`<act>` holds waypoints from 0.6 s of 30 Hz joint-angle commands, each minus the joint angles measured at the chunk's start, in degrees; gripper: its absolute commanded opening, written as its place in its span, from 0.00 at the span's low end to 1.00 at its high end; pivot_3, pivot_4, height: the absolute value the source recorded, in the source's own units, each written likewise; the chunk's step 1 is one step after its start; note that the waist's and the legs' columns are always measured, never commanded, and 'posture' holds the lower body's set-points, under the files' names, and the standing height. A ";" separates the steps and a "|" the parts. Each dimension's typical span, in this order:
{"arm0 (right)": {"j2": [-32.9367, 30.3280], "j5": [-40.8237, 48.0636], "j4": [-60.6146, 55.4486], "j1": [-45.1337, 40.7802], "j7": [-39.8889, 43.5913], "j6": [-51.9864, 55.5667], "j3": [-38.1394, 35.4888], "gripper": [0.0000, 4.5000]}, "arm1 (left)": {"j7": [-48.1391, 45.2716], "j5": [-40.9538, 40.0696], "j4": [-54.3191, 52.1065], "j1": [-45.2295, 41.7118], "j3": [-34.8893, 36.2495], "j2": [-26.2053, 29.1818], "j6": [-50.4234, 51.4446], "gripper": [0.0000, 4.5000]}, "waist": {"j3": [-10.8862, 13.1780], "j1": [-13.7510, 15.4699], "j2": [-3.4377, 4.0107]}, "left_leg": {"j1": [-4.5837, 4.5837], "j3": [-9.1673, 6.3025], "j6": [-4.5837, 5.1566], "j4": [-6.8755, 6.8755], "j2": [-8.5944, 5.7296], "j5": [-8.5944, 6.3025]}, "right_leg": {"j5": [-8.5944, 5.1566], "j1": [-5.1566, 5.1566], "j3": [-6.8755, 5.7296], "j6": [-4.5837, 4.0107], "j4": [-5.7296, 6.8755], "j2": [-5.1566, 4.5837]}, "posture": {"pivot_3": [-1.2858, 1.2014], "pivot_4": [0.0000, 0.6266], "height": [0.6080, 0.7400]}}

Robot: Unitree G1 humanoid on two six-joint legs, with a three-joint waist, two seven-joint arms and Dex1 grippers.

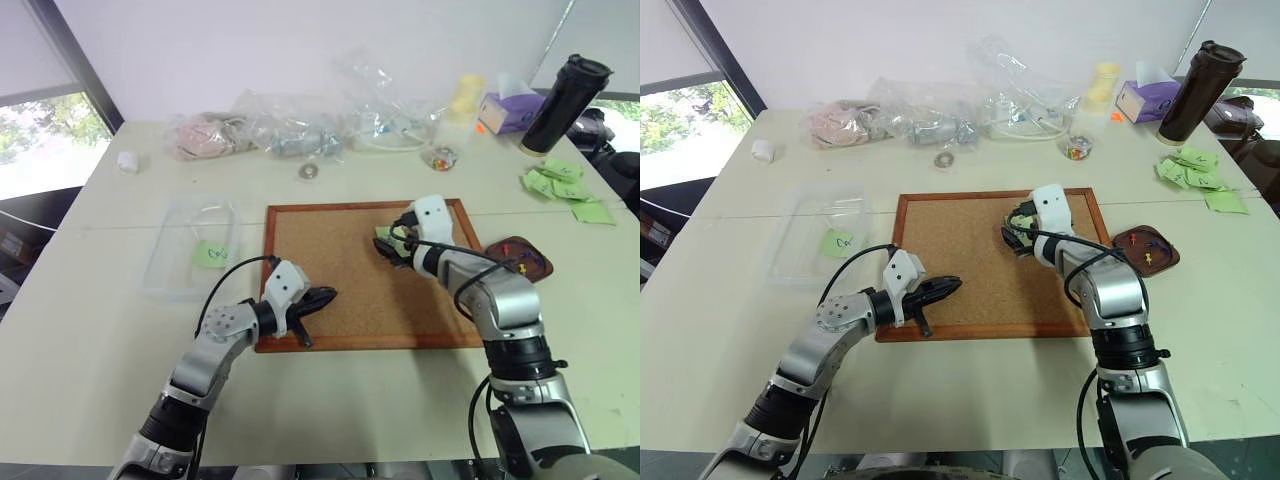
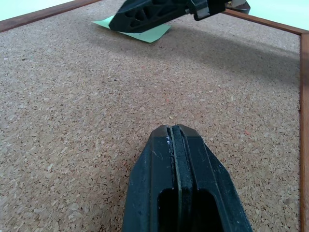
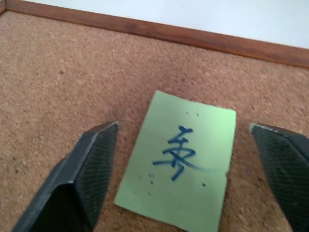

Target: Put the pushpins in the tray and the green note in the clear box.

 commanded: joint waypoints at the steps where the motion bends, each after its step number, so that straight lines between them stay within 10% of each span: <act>1: 0.94 -0.26 -1.03 -1.34 -0.52 0.61 -0.45 0.99 | 0.12 0.19 0.17 1.07 -0.35 -0.03 0.40 0.00 | 0.00 0.04 0.00 | 0.00 0.00 0.00 0.00 0.00 0.00 | 0.00 0.00 0.00 0.00 0.00 0.00 | 0.52 0.24 0.93; 18: 1.53 -2.27 -0.29 0.63 -0.24 5.79 0.70 0.99 | 0.48 0.46 -0.37 1.67 -0.58 -0.29 -0.07 0.00 | -0.01 0.01 0.01 | 0.01 0.00 0.00 -0.01 -0.01 0.00 | 0.00 0.01 0.00 0.00 0.00 0.00 | 0.52 0.24 0.93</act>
